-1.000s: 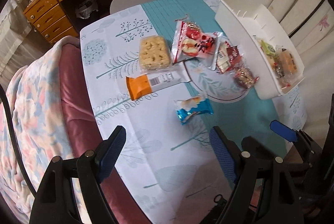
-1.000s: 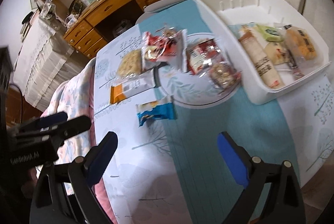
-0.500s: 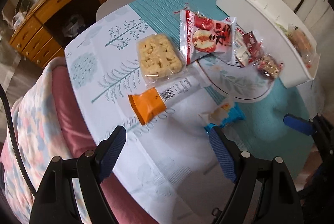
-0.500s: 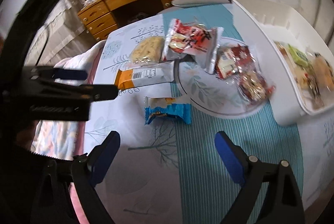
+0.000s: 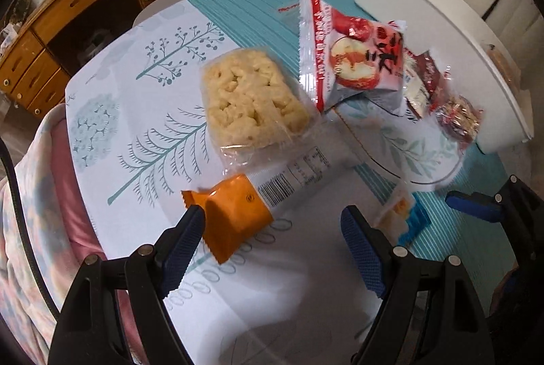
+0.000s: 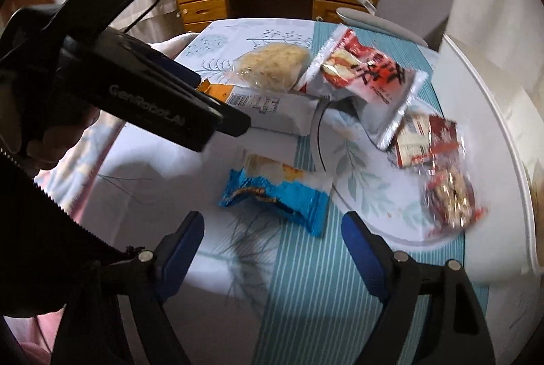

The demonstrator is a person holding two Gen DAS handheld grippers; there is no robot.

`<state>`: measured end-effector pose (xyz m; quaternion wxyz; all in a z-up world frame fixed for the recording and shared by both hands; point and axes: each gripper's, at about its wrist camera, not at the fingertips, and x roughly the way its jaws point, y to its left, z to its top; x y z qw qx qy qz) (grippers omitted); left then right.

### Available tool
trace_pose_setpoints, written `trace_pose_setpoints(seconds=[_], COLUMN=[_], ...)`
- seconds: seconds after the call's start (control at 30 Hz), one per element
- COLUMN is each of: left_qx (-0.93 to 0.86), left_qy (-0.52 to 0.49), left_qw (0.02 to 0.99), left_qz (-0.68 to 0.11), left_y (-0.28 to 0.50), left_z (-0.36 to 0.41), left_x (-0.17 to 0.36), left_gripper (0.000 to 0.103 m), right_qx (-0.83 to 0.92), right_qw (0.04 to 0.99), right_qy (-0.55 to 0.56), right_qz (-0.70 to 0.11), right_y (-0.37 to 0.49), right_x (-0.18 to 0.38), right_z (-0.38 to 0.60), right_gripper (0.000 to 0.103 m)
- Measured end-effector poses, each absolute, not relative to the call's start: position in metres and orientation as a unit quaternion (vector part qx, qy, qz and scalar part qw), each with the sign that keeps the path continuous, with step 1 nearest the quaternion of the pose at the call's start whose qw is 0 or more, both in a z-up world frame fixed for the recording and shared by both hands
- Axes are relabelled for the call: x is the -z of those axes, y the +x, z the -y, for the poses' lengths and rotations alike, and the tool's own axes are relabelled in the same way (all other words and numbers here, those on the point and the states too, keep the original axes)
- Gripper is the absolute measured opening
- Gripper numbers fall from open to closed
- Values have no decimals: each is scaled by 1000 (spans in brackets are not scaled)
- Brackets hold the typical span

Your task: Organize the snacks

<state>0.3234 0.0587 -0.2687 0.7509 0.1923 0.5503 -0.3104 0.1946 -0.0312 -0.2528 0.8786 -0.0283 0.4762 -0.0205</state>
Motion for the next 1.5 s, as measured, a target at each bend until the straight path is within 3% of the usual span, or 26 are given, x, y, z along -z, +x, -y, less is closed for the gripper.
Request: trace_pose_setpoints(seconds=[0.33,0.77,0.93,1.0,1.13,1.3,1.5], left_qx=[304,279,267,261,248,242,238], left_qy=[197,235,243,245,250,250,229], left_qw=[747,752,761,765,768,765,760], left_qz=[-558,-549,-538,-535,-535,-542,-560], left_y=[343,335,328,324,317,303,300], left_z=[-38,-14,-3,0,3,-4,-14], left_x=[280,291,287,286,284,275,265], left_gripper=[81,84,65,51,42,13,6], right_qx=[-27,-56,-57,-58,-59,-52,-42], right_qw=[879,869,866,865,861,857,851], right_qy=[-95,-107,-109,-107,-99,-74,-41], right_qz=[-467,-479,-484,-487,-495,-507,-521], right_y=[217,223,219,214,207,194,182], right_x=[263,266,263,262,260,257,253], right_z=[27,31,34,34,35,40,50], right_gripper=[73,44,38,37,37,36,35])
